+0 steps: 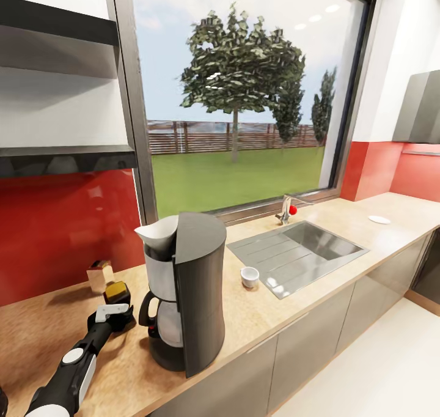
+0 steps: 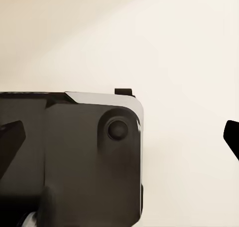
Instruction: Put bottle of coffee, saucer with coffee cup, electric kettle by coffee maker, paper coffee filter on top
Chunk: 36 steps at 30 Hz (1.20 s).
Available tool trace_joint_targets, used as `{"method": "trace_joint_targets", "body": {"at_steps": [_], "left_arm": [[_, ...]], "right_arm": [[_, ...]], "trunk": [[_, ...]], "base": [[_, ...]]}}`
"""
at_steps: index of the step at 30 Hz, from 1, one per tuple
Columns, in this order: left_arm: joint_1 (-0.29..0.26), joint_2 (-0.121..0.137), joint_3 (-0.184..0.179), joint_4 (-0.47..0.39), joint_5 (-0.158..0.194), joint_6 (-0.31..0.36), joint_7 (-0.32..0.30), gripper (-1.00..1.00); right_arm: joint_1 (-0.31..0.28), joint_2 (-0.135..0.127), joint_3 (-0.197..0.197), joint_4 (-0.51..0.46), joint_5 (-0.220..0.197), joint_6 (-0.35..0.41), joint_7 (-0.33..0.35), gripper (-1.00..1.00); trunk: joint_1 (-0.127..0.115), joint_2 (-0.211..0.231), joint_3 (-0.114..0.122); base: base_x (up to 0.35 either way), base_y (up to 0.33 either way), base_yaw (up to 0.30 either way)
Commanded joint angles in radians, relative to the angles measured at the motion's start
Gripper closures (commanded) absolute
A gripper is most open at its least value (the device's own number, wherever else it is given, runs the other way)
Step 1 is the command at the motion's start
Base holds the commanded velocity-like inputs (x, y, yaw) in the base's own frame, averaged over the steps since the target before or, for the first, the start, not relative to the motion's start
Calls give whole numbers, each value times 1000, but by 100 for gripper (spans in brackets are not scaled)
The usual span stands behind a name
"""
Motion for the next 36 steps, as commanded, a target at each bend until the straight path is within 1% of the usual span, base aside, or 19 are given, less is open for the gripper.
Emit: {"method": "trace_joint_targets", "body": {"at_steps": [1, 10, 16, 29, 36], "left_arm": [[-1, -1, 7, 1, -10, -6, -6, -100], [-1, -1, 7, 1, -10, -6, -6, -100], [-1, -1, 7, -1, -10, -6, -6, -100], [0, -2, 6, -5, -10, -6, -6, -100], [0, -2, 5, -7, -10, -6, -6, -100]], "right_arm": [[0, 0, 0, 1, 1, -3, 0, -100], [0, -1, 0, 1, 1, -3, 0, -100], [0, -1, 0, 1, 1, -3, 0, -100], [0, -1, 0, 1, 1, -3, 0, -100], [0, -1, 0, 2, 1, -3, 0, -100]], "trunk": [[0, -1, 0], [0, -1, 0], [0, -1, 0], [0, -1, 0], [0, -1, 0]], "base": [[0, 0, 0], [-2, 0, 0], [-173, 0, 0], [-17, -1, 0], [-226, -105, 0]]}}
